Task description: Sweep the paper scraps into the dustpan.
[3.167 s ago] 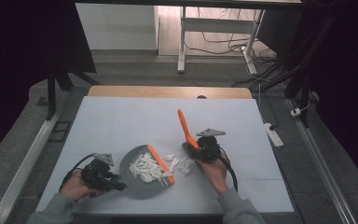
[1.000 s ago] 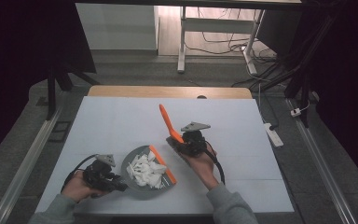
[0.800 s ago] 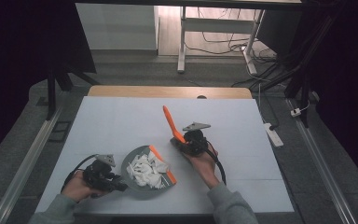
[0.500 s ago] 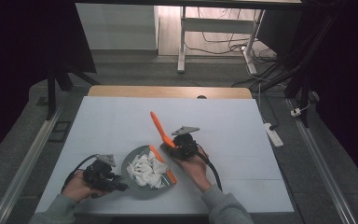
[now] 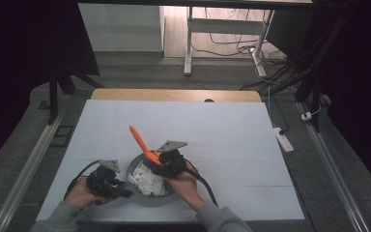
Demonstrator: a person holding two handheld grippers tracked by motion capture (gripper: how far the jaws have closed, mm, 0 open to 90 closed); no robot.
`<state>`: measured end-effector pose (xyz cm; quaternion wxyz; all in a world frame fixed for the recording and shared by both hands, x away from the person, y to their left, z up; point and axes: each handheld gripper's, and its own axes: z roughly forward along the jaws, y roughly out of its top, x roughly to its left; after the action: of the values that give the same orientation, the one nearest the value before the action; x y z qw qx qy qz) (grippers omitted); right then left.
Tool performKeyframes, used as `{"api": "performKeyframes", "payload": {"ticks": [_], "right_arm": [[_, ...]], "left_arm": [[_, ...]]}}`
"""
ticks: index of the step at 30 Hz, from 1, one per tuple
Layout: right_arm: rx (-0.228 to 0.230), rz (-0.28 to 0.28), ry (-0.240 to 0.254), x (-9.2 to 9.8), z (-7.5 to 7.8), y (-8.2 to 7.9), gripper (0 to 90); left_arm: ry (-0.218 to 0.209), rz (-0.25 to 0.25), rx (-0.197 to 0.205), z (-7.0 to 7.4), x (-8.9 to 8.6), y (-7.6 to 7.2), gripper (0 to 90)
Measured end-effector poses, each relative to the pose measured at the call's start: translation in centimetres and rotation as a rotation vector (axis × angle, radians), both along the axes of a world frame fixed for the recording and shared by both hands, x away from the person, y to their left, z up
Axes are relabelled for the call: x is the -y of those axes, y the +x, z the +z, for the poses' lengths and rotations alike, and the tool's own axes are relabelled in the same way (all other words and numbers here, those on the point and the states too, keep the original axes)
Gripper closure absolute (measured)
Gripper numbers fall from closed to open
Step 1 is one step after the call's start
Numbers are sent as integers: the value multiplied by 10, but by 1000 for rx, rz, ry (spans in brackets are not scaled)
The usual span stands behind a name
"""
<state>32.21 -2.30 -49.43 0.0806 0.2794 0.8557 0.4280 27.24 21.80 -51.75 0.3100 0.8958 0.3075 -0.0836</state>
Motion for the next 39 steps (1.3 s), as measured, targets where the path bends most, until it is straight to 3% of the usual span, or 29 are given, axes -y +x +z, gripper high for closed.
{"api": "performKeyframes", "payload": {"ticks": [3,7,22,39], "right_arm": [[57,13,-14,-3,7,-6,696],[81,-39,-2,7,15,-1,696],[73,-109,42,33,25,15,696],[87,-138,85,50,37,20,697]], "left_arm": [[-2,1,2,0,0,0,616],[-3,5,7,-1,-1,0,616],[-23,33,31,0,-4,-1,616],[-40,82,71,4,-9,-2,616]]}}
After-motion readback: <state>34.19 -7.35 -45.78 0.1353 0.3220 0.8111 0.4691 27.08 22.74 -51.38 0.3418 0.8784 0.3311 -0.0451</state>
